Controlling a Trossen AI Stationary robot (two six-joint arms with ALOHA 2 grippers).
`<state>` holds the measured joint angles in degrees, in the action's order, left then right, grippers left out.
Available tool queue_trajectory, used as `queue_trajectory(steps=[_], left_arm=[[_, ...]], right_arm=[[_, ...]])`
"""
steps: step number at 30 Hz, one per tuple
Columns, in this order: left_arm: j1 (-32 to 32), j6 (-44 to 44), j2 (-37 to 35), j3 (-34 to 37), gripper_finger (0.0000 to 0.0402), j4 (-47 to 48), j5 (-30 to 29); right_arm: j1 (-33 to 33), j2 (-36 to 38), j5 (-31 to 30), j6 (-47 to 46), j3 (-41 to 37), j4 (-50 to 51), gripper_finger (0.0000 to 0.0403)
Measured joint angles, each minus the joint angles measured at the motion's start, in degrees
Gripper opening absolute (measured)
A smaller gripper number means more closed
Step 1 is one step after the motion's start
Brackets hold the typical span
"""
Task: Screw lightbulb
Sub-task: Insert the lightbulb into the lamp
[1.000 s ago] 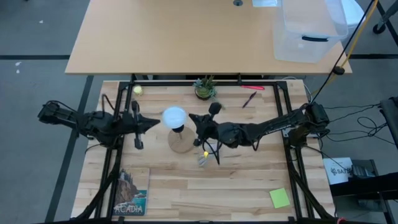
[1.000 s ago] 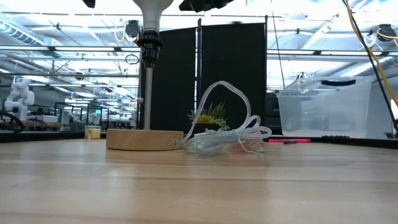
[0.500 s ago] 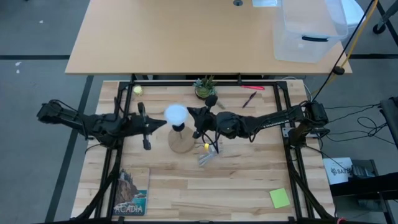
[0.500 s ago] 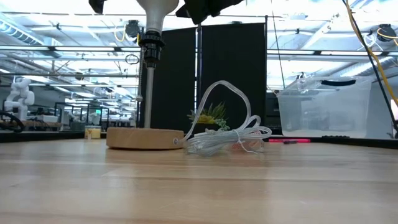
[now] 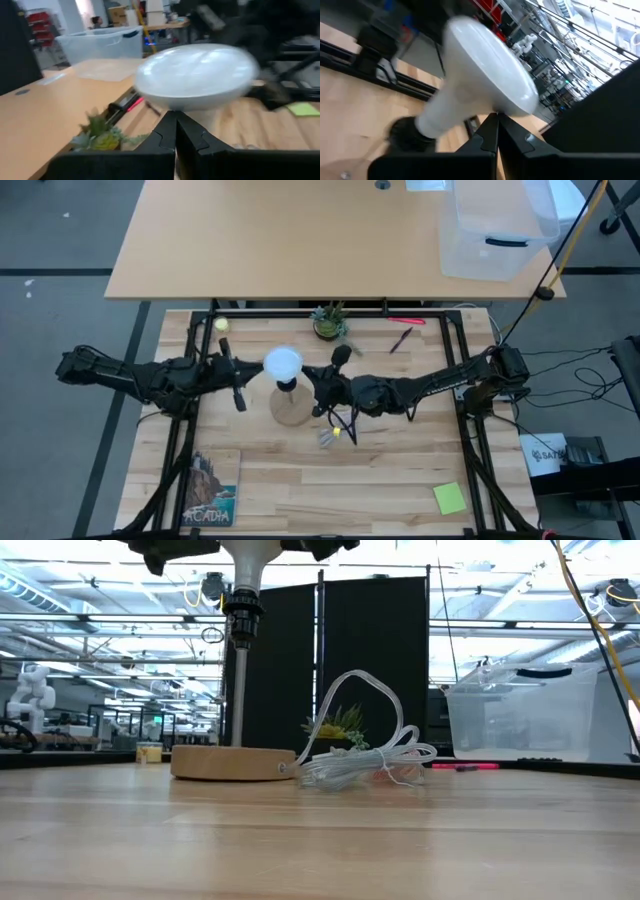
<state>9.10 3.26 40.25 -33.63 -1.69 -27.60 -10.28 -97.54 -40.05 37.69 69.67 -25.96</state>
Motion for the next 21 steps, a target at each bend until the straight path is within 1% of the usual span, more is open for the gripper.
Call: queue_trajectory(steps=[7, 14, 16, 18, 21], left_arm=[[-2.26, -1.79, 0.04, 0.00, 0.0000, 3.33, -0.45], [-5.18, -1.28, -0.63, 0.00, 0.0000, 5.08, -0.23], [-5.07, -1.24, -1.49, 0.00, 0.0000, 4.85, 1.71], [-4.55, -1.22, -2.48, 0.00, 0.0000, 4.65, 3.74], [-2.96, -1.02, -4.16, 0.00, 0.0000, 4.64, 4.28]], right_arm=[[-2.97, 0.00, -0.18, -5.65, 0.00, 1.62, 0.0000], [-4.13, 0.00, -0.46, -15.00, 0.00, 7.05, 0.0000], [-3.55, 0.00, -1.97, -17.54, 0.00, 6.94, 0.0000], [-2.67, 0.00, -4.74, -18.14, 0.00, 6.19, 0.0000], [-1.02, 0.00, -6.06, -17.56, 0.00, 4.44, 0.0000]])
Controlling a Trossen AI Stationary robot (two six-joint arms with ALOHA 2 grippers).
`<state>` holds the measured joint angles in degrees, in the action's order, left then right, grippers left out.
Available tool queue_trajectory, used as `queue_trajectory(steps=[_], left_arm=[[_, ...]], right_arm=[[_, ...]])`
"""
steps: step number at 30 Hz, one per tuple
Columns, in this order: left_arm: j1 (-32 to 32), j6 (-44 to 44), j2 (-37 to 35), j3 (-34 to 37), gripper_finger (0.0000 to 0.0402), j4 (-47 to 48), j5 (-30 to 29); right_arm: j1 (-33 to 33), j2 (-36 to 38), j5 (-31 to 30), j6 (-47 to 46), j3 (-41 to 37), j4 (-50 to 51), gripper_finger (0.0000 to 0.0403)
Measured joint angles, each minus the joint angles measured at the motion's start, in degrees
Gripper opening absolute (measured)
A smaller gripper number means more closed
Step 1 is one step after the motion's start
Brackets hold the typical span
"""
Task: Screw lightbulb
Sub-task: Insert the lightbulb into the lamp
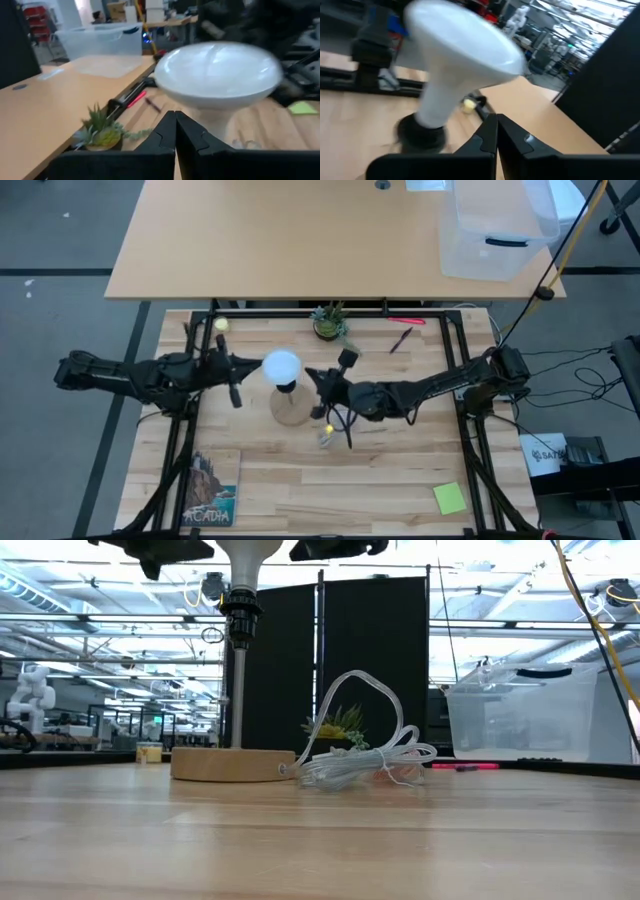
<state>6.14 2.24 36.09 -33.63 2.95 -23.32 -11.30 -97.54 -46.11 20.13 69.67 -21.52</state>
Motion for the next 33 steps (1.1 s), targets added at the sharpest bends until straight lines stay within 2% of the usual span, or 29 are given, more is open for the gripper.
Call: queue_trajectory(steps=[10, 22, 29, 33], left_arm=[[7.80, 2.44, -1.57, 0.00, 0.0000, -4.49, 0.25], [10.74, 3.02, 5.98, 0.00, 0.0000, -7.60, -4.43], [9.48, 3.07, 5.58, 0.05, 0.0000, -7.38, -4.97], [9.43, 3.47, 4.75, 0.07, 0.0000, -7.25, -5.45]], right_arm=[[5.59, 0.01, 5.92, 3.13, 0.00, -4.14, 0.0000], [7.97, 0.01, 13.17, 7.77, 0.00, -5.25, 0.0000], [6.44, 0.00, 12.41, 10.64, 0.00, -6.89, 0.0000], [4.87, 0.00, 9.32, 10.81, 0.32, -6.48, 0.0000]])
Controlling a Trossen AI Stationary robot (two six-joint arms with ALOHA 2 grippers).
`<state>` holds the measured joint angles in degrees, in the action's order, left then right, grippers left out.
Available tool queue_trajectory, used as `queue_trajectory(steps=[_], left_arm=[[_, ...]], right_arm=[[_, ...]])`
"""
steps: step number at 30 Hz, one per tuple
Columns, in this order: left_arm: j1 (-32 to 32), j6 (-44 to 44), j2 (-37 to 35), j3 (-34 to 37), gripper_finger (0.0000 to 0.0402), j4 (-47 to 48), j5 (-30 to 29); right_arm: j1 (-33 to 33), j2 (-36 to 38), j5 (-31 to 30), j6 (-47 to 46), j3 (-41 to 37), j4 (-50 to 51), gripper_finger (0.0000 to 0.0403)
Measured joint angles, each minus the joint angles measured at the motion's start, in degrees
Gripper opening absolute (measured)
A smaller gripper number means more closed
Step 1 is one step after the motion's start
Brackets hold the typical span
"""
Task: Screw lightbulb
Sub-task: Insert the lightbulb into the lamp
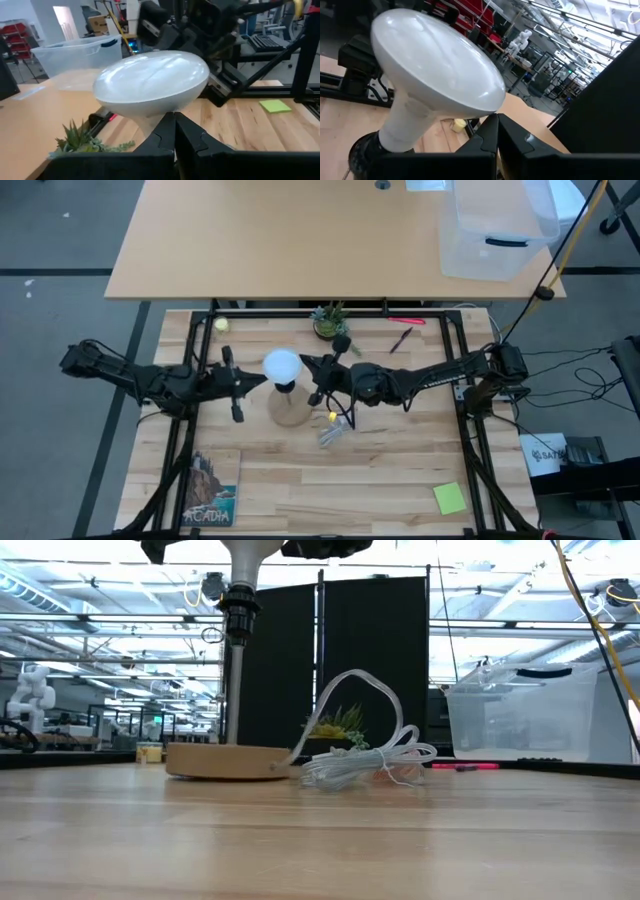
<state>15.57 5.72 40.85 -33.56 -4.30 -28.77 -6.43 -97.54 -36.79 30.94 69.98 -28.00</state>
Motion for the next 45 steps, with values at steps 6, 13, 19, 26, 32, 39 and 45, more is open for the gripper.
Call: queue_trajectory(steps=[6, 13, 19, 26, 32, 39, 45], left_arm=[[-2.28, -0.96, -0.03, 0.00, 0.0000, 1.59, -1.00], [-5.90, -2.81, 0.06, 0.00, 0.0000, 2.49, -1.20], [-9.70, -3.96, 0.06, -0.02, 0.0000, 3.00, -0.88], [-11.41, -2.98, -2.04, -0.02, 0.0000, 0.60, -0.83], [-10.29, -1.85, -5.85, -0.04, 0.0000, -1.13, 1.42], [-3.44, 0.84, -5.40, -0.07, 0.0000, -2.75, 4.72], [-0.44, 0.84, -2.18, -0.07, 0.0000, -2.75, 4.65]], right_arm=[[-3.21, 0.02, -4.00, -0.04, 0.23, 0.64, 0.0000], [-6.23, 0.02, -4.60, -1.66, 0.32, 1.98, 0.0000], [-7.64, 0.02, -4.62, -3.87, 0.34, 4.49, 0.0000], [-7.55, 0.00, -4.68, -8.08, 0.36, 9.72, 0.0000], [-5.61, 0.00, -5.17, -8.54, 0.35, 9.79, 0.0000], [-0.98, 0.00, -5.29, -7.14, 0.36, 8.50, 0.0000], [0.73, 0.00, -5.04, -1.97, 0.36, 3.47, 0.0000]])
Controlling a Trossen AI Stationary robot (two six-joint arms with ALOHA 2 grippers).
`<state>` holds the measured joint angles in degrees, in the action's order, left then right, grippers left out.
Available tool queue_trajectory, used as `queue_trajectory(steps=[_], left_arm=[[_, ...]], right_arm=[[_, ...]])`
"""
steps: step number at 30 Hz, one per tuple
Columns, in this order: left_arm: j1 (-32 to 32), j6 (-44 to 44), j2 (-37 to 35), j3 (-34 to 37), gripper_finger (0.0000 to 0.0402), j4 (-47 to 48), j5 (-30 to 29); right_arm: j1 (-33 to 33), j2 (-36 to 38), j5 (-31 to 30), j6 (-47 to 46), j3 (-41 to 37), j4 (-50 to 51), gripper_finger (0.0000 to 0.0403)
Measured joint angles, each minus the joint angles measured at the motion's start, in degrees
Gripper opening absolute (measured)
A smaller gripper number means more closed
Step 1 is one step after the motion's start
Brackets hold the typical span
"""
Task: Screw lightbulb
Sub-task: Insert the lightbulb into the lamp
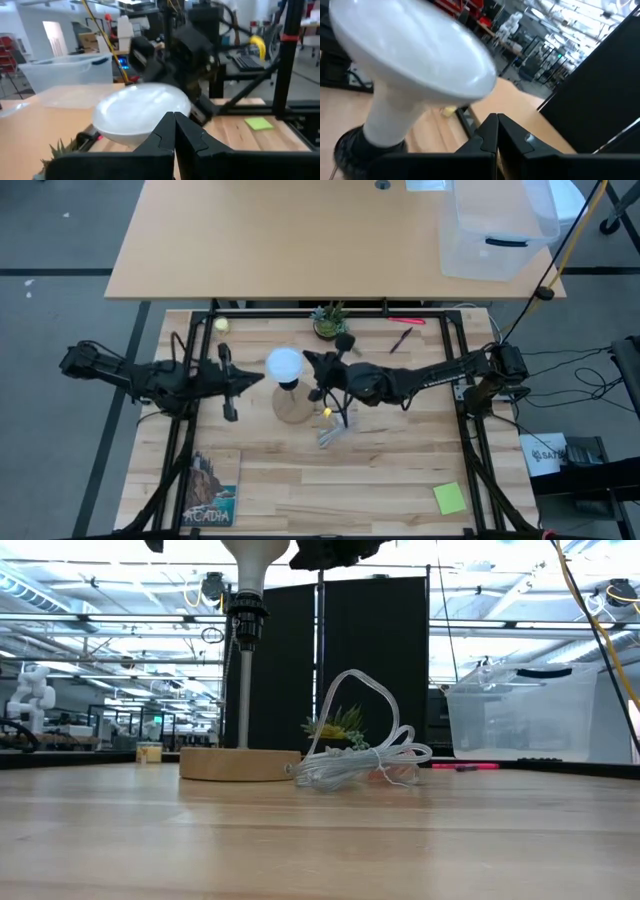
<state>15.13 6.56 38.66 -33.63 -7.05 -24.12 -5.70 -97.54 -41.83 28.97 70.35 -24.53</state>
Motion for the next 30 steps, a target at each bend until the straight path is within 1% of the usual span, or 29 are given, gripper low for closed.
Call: queue_trajectory(steps=[5, 21, 25, 30], left_arm=[[-0.63, -0.05, 1.54, 0.00, 0.0000, 0.07, -0.32], [-4.26, -3.08, 1.43, 0.00, 0.0000, 2.35, -0.77], [-5.01, -3.55, 1.40, 0.00, 0.0000, 3.04, -2.20], [-6.61, -4.04, 1.40, -0.02, 0.0000, 3.58, -3.68]], right_arm=[[0.01, 0.00, 0.16, 3.22, 0.00, -2.30, 0.0000], [-3.49, 0.00, -1.88, 4.90, 0.00, -2.82, 0.0000], [-4.50, 0.02, -2.93, 4.78, 0.00, -2.33, 0.0000], [-5.55, 0.07, -1.94, 4.75, -0.02, -2.15, 0.0000]])
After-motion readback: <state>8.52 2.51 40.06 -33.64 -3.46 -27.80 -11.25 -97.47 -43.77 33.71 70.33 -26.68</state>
